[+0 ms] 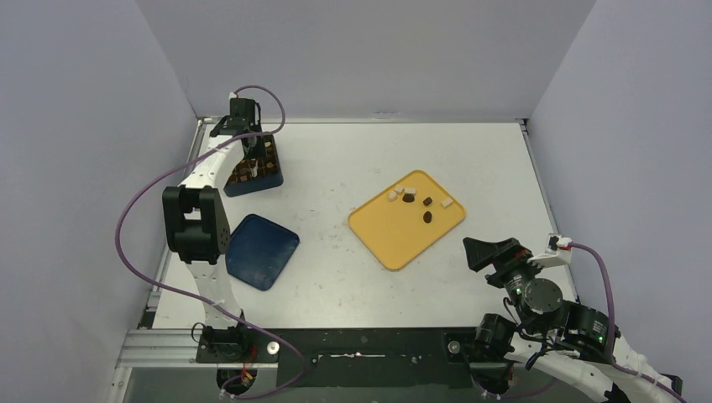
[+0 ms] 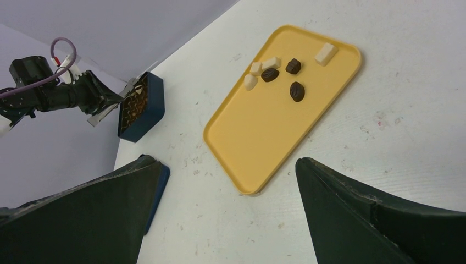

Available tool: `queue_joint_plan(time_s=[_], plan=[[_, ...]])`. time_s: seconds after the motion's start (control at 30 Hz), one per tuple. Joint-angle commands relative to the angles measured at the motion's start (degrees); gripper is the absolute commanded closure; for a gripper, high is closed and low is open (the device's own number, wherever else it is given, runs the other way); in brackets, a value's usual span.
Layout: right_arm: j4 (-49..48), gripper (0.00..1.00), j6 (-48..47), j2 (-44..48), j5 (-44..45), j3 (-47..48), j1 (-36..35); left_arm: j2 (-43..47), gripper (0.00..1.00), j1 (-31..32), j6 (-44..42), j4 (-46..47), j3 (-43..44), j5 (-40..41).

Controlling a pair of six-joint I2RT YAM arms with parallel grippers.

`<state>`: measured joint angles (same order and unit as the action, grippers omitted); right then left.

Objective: Pack the chocolate
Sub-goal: Place the fake chocolate in the packing box.

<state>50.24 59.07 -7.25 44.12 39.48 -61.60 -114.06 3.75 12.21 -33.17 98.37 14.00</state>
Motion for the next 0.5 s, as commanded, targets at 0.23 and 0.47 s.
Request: queue_joint_plan(time_s=[0.23,0.47], plan=[[-0.06,0.00,0.17,0.15,1.32,0.77,-0.54,0.46,0.62,-0.50,-0.69,2.83,1.41,-0.64],[-0.14,0.00,0.26,0.12,1.47,0.77,-0.71,1.93,0.59,-0.50,-0.46,2.82,1.58,-0.65]])
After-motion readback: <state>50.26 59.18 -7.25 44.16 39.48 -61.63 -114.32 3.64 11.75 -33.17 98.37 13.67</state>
